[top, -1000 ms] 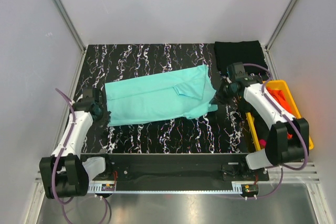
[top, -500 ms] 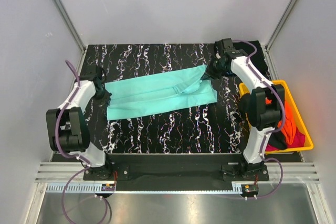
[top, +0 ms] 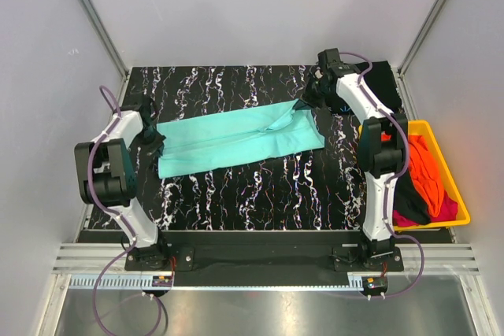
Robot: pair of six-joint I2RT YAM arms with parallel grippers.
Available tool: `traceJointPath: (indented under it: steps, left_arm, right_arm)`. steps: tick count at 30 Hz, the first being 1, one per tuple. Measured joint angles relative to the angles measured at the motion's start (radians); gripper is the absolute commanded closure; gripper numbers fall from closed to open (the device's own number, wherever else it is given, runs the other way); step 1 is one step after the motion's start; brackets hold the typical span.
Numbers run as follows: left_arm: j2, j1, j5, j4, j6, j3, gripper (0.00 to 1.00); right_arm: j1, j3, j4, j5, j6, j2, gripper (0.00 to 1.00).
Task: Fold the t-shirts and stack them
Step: Fold the tshirt
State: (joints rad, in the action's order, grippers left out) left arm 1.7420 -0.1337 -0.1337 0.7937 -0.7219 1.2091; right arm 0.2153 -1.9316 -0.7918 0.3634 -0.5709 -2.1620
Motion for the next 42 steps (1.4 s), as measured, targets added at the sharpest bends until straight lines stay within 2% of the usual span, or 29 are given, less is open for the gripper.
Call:
traceJointPath:
  steps: [7, 16, 42]
  left_arm:
    - [0.082, -0.006, 0.026, -0.002, 0.024, 0.078, 1.0]
    - [0.113, -0.01, 0.04, -0.002, 0.034, 0.095, 1.0]
    - [0.129, -0.048, 0.049, 0.0, 0.034, 0.132, 1.0]
  right_arm:
    - [0.0, -0.047, -0.019, 0.006, 0.0, -0.06, 1.0]
    - [0.0, -0.08, -0.045, -0.006, 0.003, -0.087, 1.0]
    - [-0.014, -0.271, -0.098, -0.004, 0.007, -0.233, 1.0]
